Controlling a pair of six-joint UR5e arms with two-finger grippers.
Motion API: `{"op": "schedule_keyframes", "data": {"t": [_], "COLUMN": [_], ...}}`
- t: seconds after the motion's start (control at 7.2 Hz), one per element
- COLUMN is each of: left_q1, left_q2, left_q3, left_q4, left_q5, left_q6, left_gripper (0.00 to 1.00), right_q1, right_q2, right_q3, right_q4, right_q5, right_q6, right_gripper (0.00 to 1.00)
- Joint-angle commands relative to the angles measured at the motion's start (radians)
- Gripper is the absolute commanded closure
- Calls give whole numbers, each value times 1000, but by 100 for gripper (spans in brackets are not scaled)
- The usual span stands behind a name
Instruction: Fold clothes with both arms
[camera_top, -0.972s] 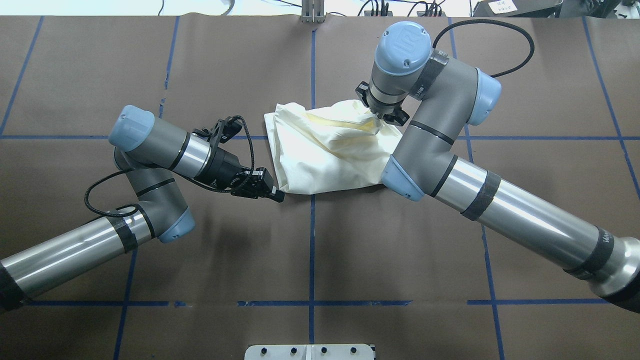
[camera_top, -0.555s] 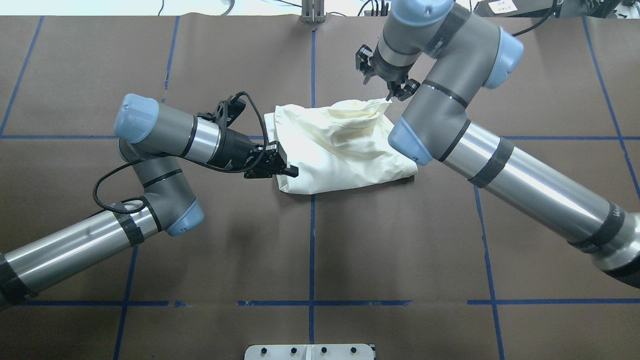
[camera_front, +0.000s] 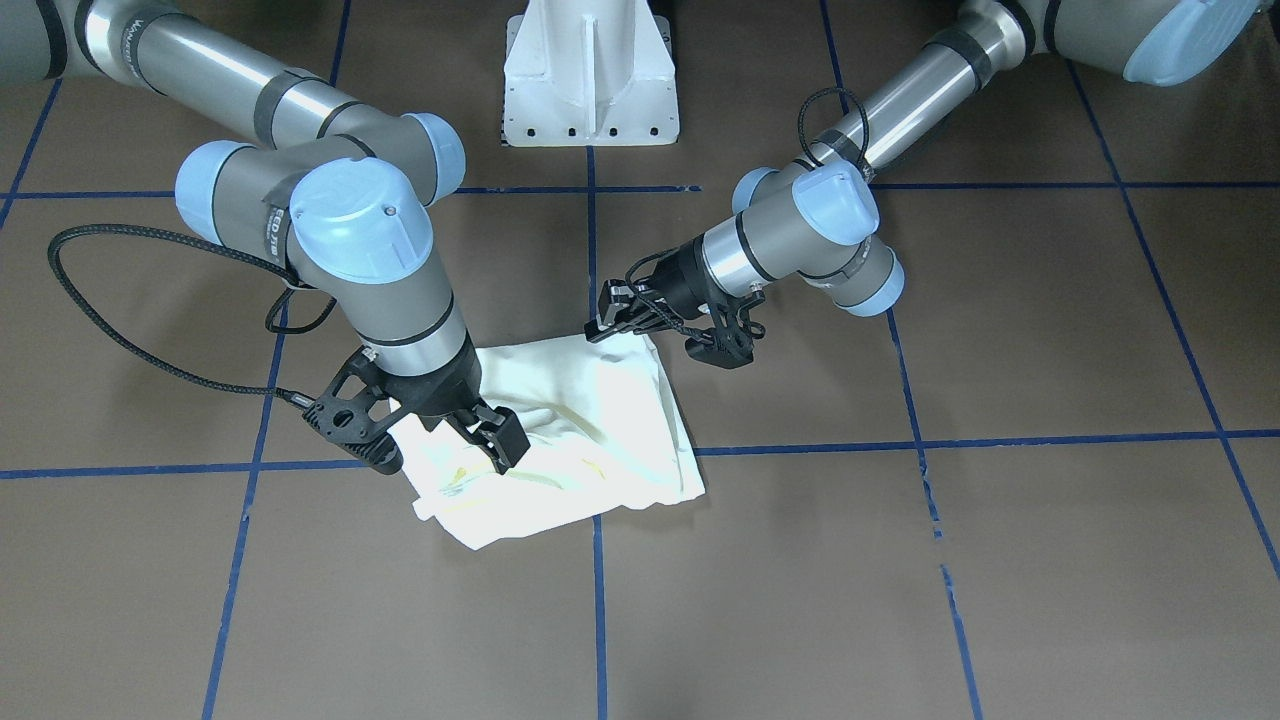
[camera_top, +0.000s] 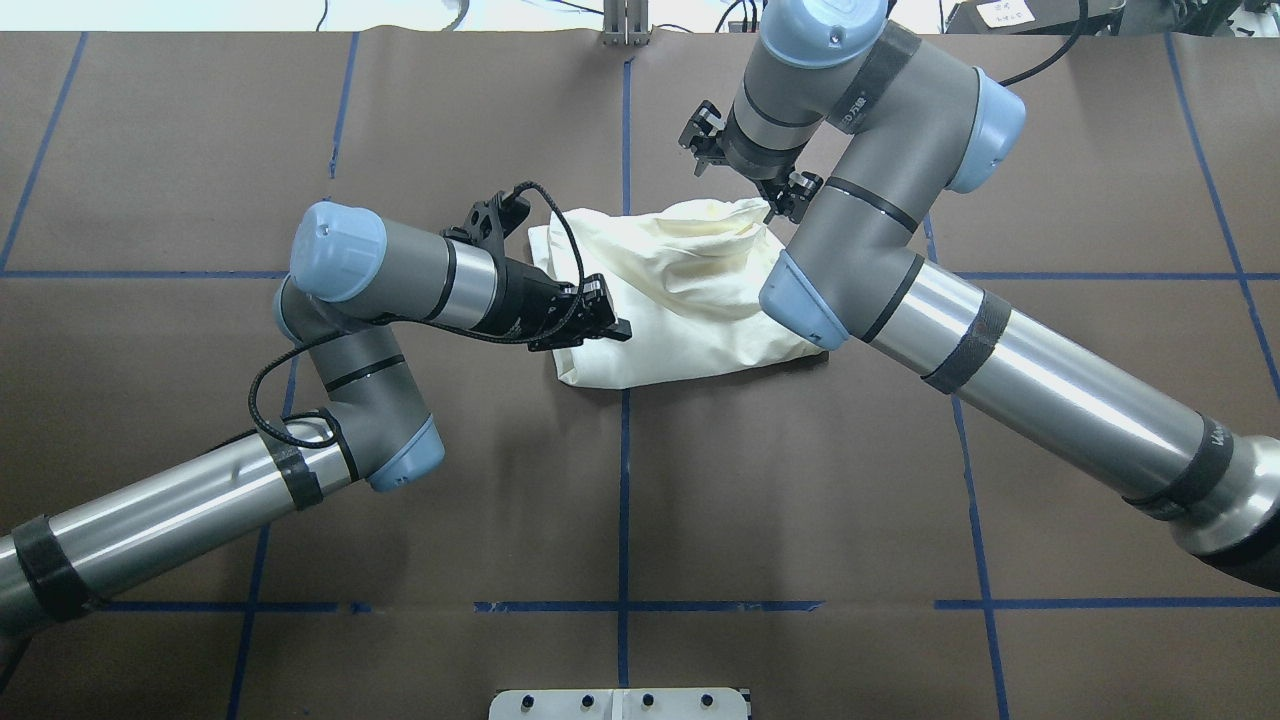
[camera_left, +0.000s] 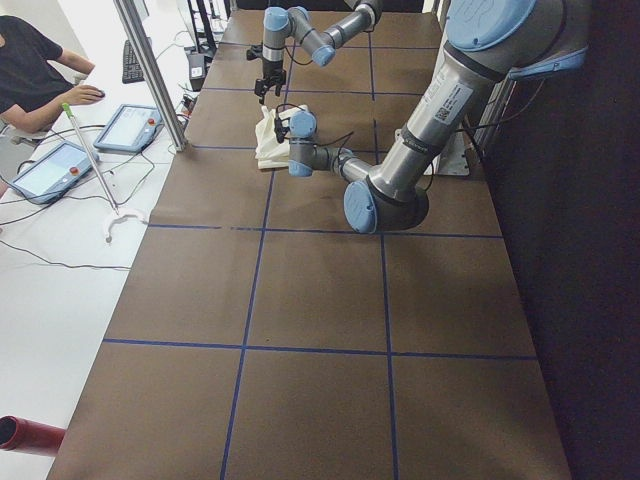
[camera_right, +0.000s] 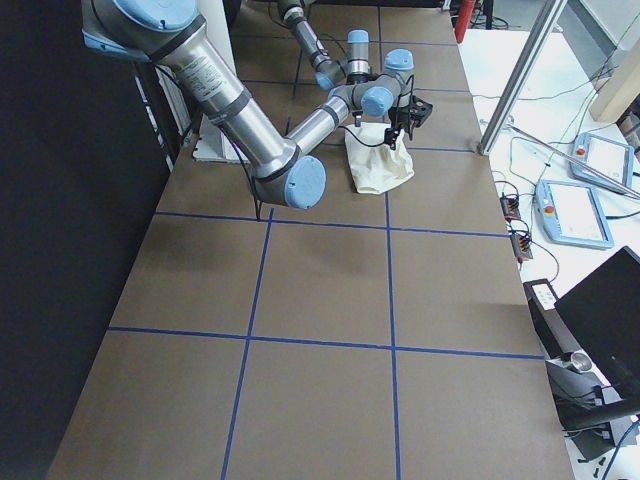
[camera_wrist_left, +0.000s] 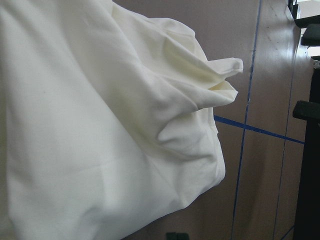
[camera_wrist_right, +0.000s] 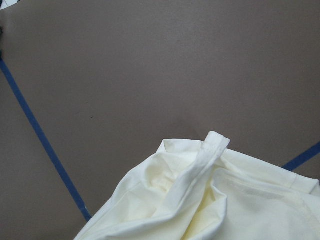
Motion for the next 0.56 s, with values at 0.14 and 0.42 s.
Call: {"op": "schedule_keyframes", "data": {"t": [0.14, 0.42], "left_q1": [36, 28], "left_q2": [31, 78], "left_q3": [2, -4], "left_q4": [34, 40], "left_q5": [44, 56], "left_q6": [15, 29], "left_gripper": [100, 100], "right_q1": [-5, -5], "right_q2": [-1, -6], "right_q3": [0, 0], "right_q4": [0, 2], "right_q5": [-2, -2], "right_q6": [1, -1], "right_gripper": [0, 0]}}
